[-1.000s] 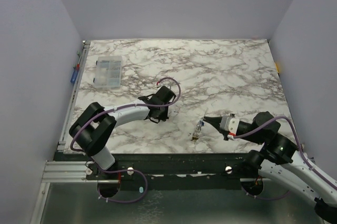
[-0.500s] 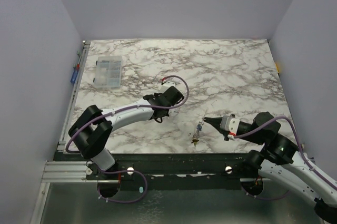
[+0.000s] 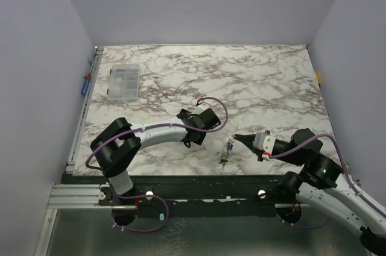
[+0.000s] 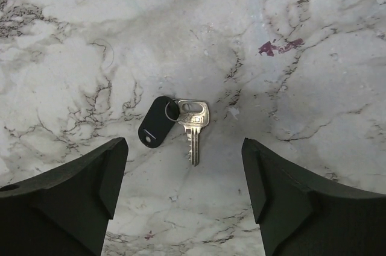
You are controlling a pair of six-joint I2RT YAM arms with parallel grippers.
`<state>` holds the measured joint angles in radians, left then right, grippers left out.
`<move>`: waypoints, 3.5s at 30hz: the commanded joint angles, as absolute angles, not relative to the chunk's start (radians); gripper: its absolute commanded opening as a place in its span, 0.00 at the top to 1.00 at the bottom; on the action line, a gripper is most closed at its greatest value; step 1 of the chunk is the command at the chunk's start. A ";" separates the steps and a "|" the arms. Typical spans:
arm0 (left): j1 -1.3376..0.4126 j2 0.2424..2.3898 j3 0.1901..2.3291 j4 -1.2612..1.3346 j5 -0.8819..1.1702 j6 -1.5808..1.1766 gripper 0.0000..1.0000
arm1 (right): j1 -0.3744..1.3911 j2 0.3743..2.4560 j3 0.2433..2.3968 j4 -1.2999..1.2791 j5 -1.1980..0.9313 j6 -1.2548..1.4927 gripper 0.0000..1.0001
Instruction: Put the keys on the keyring
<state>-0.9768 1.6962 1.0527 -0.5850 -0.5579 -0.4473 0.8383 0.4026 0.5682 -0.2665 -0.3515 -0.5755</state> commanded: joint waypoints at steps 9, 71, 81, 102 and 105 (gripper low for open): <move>-0.857 1.576 1.071 -0.515 -0.292 -0.415 0.41 | 0.842 0.385 0.619 -0.271 -0.327 -0.555 0.99; -0.767 1.596 0.911 -0.393 -0.393 -1.222 0.55 | 0.842 0.339 0.581 -0.275 -0.349 -0.536 0.99; -0.774 1.548 0.904 -0.420 -0.401 -1.232 0.50 | 0.842 0.339 0.579 -0.268 -0.355 -0.535 0.99; -0.812 1.518 0.852 -0.426 -0.470 -1.296 0.52 | 0.842 0.335 0.586 -0.283 -0.360 -0.540 0.99; -0.820 1.485 0.847 -0.437 -0.488 -1.300 0.47 | 0.842 0.334 0.587 -0.285 -0.358 -0.538 0.99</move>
<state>-0.8074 1.5455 0.8623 -0.4019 -0.4385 -1.2568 0.8383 0.3508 0.5823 -0.2905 -0.3515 -0.5491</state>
